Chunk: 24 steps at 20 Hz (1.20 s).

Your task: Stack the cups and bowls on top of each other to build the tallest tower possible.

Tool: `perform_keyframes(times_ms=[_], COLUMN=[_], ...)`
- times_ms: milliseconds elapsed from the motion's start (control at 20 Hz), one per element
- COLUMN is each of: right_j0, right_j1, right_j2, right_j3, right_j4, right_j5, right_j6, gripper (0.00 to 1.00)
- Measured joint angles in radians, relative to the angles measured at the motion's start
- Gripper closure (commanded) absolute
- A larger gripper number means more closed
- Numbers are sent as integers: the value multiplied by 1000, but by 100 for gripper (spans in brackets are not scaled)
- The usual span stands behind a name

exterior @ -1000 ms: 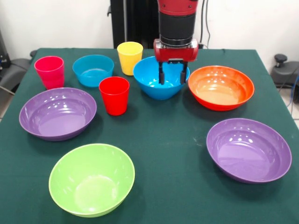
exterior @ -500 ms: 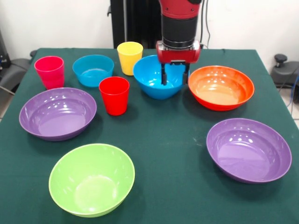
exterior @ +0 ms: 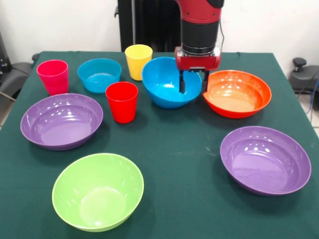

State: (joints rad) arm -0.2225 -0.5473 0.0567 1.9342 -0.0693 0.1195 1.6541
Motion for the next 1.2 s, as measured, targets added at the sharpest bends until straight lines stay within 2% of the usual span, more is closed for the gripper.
perform_keyframes(times_ms=[500,1200], right_j0=[26,30], right_j1=[16,33], right_j2=[-4,-12], right_j3=[15,15], right_j4=[0,0], right_j5=[0,0], right_j6=[66,73], gripper=[0,0])
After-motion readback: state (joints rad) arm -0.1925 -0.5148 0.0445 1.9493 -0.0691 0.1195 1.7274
